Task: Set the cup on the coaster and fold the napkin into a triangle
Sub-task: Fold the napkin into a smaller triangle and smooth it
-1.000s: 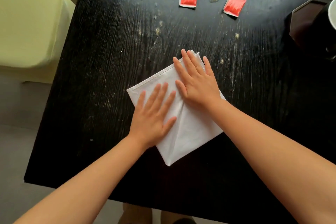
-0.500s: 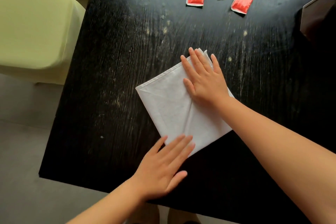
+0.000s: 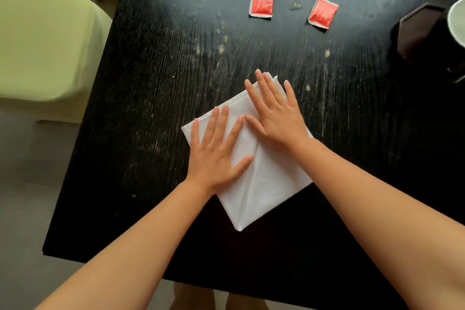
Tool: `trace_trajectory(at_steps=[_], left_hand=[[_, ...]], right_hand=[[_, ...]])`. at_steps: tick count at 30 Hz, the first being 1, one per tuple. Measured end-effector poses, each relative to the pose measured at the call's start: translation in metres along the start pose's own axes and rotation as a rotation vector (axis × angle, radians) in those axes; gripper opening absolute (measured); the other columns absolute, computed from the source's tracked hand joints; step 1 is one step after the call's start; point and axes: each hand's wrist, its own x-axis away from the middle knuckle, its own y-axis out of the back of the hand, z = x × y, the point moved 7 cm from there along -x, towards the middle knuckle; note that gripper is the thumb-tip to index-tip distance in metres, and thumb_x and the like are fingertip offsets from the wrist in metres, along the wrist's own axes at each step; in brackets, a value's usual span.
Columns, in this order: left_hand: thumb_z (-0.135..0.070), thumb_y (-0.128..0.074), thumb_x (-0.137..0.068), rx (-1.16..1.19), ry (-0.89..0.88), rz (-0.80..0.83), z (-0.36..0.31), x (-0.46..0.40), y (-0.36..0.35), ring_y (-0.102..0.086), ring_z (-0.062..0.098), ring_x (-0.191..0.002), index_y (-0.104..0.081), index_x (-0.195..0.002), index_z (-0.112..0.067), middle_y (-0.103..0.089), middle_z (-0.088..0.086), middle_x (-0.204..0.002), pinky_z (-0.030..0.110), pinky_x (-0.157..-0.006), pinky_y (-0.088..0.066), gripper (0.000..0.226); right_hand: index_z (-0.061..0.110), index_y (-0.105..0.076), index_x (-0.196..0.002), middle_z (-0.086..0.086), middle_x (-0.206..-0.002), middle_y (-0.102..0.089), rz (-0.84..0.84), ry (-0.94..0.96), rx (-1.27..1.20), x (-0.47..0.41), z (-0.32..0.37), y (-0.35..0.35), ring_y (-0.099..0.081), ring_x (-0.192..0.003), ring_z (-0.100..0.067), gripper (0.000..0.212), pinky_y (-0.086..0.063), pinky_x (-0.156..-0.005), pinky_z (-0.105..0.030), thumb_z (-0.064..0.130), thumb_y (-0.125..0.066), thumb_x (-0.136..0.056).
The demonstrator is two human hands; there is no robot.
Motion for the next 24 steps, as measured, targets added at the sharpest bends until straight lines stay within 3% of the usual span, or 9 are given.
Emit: trace_trajectory(at_steps=[2, 5, 7, 10, 16, 21, 24], left_hand=[[-0.059, -0.022, -0.085, 0.187, 0.009, -0.039, 0.002, 0.001, 0.011, 0.002, 0.018, -0.145, -0.006, -0.147, -0.024, -0.008, 0.006, -0.158, 0.046, -0.113, 0.007, 0.073], [-0.036, -0.040, -0.088, 0.283, 0.058, -0.193, 0.013, -0.009, 0.039, -0.035, 0.027, -0.135, -0.024, -0.145, -0.008, -0.041, 0.013, -0.144, 0.047, -0.112, -0.015, 0.066], [-0.024, -0.052, -0.088, 0.167, 0.114, -0.211, 0.017, -0.024, 0.050, -0.047, 0.032, -0.116, -0.034, -0.140, -0.003, -0.053, 0.015, -0.126, 0.046, -0.100, -0.033, 0.059], [-0.021, -0.053, -0.088, 0.132, 0.173, -0.111, 0.019, -0.048, 0.053, -0.047, 0.031, -0.106, -0.046, -0.131, -0.007, -0.053, 0.014, -0.117, 0.041, -0.088, -0.038, 0.046], [-0.016, -0.062, -0.081, 0.344, 0.262, 0.070, 0.032, -0.069, 0.050, -0.053, 0.031, -0.104, -0.052, -0.118, -0.007, -0.059, 0.013, -0.107, 0.037, -0.084, -0.042, 0.039], [-0.011, -0.060, -0.078, 0.282, 0.241, 0.101, 0.031, -0.072, 0.050, -0.045, 0.029, -0.108, -0.065, -0.089, -0.006, -0.053, 0.015, -0.102, 0.036, -0.083, -0.043, 0.014], [-0.011, -0.059, -0.078, 0.329, 0.257, 0.118, 0.030, -0.071, 0.050, -0.052, 0.026, -0.094, -0.061, -0.089, -0.008, -0.057, 0.009, -0.093, 0.034, -0.073, -0.042, 0.012]], right_hand=[[0.020, -0.014, -0.149, -0.008, -0.158, -0.008, -0.151, -0.121, -0.222, 0.011, -0.011, 0.017, -0.006, -0.146, -0.021, 0.064, -0.005, -0.115, -0.047, 0.039, -0.043, -0.095], [0.009, -0.048, -0.133, -0.014, -0.134, -0.049, -0.401, -0.412, -0.330, 0.047, -0.046, 0.038, -0.042, -0.126, -0.031, 0.046, -0.032, -0.100, -0.043, 0.019, -0.055, -0.088], [0.009, -0.062, -0.115, -0.012, -0.111, -0.060, -0.330, -0.492, -0.284, 0.064, -0.058, 0.031, -0.051, -0.105, -0.030, 0.030, -0.035, -0.085, -0.038, 0.018, -0.058, -0.087], [0.011, -0.065, -0.101, -0.008, -0.095, -0.061, -0.223, -0.517, -0.308, 0.069, -0.060, 0.025, -0.052, -0.093, -0.027, 0.019, -0.029, -0.077, -0.033, 0.019, -0.057, -0.086], [0.013, -0.064, -0.092, -0.006, -0.096, -0.061, -0.072, -0.626, -0.354, 0.050, -0.063, 0.027, -0.054, -0.095, -0.026, 0.015, -0.031, -0.079, -0.037, 0.018, -0.056, -0.080], [0.012, -0.057, -0.100, -0.006, -0.094, -0.061, -0.048, -0.651, -0.350, 0.045, -0.057, 0.026, -0.055, -0.093, -0.029, 0.019, -0.031, -0.076, -0.036, 0.011, -0.054, -0.081], [0.013, -0.054, -0.101, -0.002, -0.086, -0.059, -0.022, -0.648, -0.384, 0.046, -0.055, 0.023, -0.056, -0.088, -0.026, 0.020, -0.028, -0.076, -0.036, 0.012, -0.054, -0.081]])
